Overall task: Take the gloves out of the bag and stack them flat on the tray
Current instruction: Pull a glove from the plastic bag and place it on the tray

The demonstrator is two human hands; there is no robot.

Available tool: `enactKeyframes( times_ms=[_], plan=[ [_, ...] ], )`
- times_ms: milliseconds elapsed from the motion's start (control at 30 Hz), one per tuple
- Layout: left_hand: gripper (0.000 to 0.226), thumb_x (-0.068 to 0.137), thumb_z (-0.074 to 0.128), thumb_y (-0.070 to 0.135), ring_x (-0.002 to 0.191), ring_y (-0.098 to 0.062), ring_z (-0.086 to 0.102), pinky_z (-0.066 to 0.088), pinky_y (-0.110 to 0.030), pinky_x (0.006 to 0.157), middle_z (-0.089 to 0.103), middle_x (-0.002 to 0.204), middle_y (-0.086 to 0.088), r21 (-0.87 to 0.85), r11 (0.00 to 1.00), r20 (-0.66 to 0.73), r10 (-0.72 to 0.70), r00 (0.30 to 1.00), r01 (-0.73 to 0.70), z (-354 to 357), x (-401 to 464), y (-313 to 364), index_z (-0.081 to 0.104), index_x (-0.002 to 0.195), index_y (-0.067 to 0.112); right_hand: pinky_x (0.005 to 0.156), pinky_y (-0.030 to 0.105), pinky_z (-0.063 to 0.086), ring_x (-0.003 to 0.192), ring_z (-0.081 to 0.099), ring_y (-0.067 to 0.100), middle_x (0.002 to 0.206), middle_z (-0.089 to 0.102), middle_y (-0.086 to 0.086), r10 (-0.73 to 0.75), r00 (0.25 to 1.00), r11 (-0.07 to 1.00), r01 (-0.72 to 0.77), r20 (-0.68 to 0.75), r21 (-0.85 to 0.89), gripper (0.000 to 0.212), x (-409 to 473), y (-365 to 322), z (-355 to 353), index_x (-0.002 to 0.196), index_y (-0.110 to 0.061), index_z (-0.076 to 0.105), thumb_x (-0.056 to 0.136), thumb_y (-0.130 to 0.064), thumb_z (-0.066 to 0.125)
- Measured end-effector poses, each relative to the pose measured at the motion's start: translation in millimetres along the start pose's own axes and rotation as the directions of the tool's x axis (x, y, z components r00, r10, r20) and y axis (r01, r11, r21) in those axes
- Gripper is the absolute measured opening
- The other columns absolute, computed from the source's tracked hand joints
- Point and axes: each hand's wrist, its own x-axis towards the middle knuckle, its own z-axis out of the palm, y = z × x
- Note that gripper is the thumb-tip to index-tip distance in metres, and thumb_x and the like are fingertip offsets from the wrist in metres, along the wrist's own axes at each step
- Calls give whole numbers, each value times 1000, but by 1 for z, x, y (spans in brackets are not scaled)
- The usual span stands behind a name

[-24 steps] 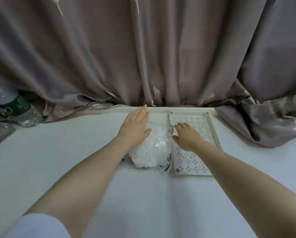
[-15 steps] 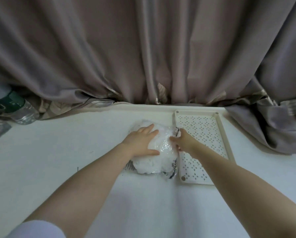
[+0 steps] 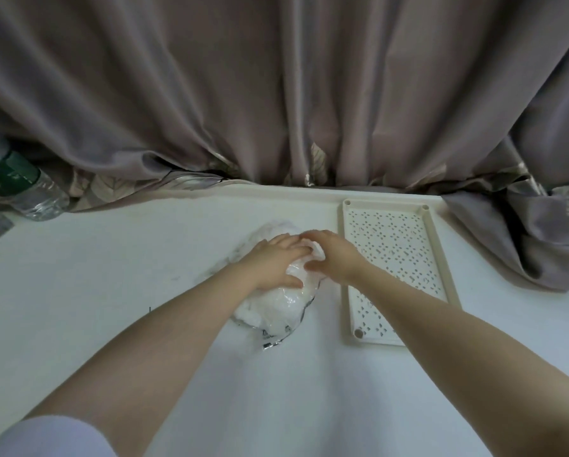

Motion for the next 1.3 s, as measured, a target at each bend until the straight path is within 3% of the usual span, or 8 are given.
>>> enactKeyframes(
  times_ms=[167,533,633,733,833,933,1167,1300],
  plan=[
    [57,97,42,45,146,-16,2,11,-41,118,6,159,1,-23,999,-18,-48,999,48,1,0,-8,25,148,27,83,31,44,103,55,24,111,58,6,-68,997,988,65,-22,-138,33,3,-2,-7,119,-11,56,91,-26,61],
    [48,105,17,29,146,-18,-2,0,-24,113,0,159,-6,-119,966,43,-228,973,232,-9,-3,-15,19,150,14,92,38,42,80,56,17,80,66,-4,-239,967,946,211,-88,-247,7,-10,44,-42,80,-12,70,84,-18,69],
    [50,104,20,31,147,-19,-1,3,-31,118,-1,159,-7,-112,954,49,-273,961,277,-12,-1,-18,15,151,15,117,38,15,99,54,14,91,63,-10,-116,992,897,130,58,-423,5,-16,49,-46,90,-24,64,89,-23,60],
    [50,102,30,27,145,-21,9,11,-34,116,9,159,-5,19,973,-130,-227,965,231,-8,3,-4,17,150,17,117,38,1,124,41,17,113,63,-7,-159,984,879,180,82,-442,42,-17,26,-37,125,-27,49,85,-14,56],
    [45,98,41,18,135,-21,28,21,-30,107,33,147,-2,93,993,-282,-49,958,78,-2,-1,12,35,142,20,109,33,25,119,45,19,117,60,-4,-245,944,869,314,220,-383,43,-20,4,-28,124,-24,50,83,-11,55],
    [50,96,48,34,131,-21,34,26,-29,104,36,143,-1,103,994,-177,-3,984,22,0,-7,11,37,142,20,90,34,48,104,58,24,109,65,4,-105,908,925,238,406,-294,24,-26,-7,-23,103,-11,66,86,-12,49],
    [52,96,50,26,132,-21,35,37,-31,97,33,147,-2,163,970,-98,-167,981,181,-6,-14,-1,31,145,17,68,31,42,82,52,18,102,58,3,86,875,949,73,476,-306,29,-45,9,-7,114,-19,43,92,-35,54],
    [47,95,52,24,127,-21,40,41,-33,90,38,141,-2,103,970,-97,-211,973,221,-8,-17,0,38,139,16,91,37,45,107,51,21,116,56,5,-82,924,954,182,373,-240,30,-35,-3,5,125,-23,57,98,-29,43]
  ],
)
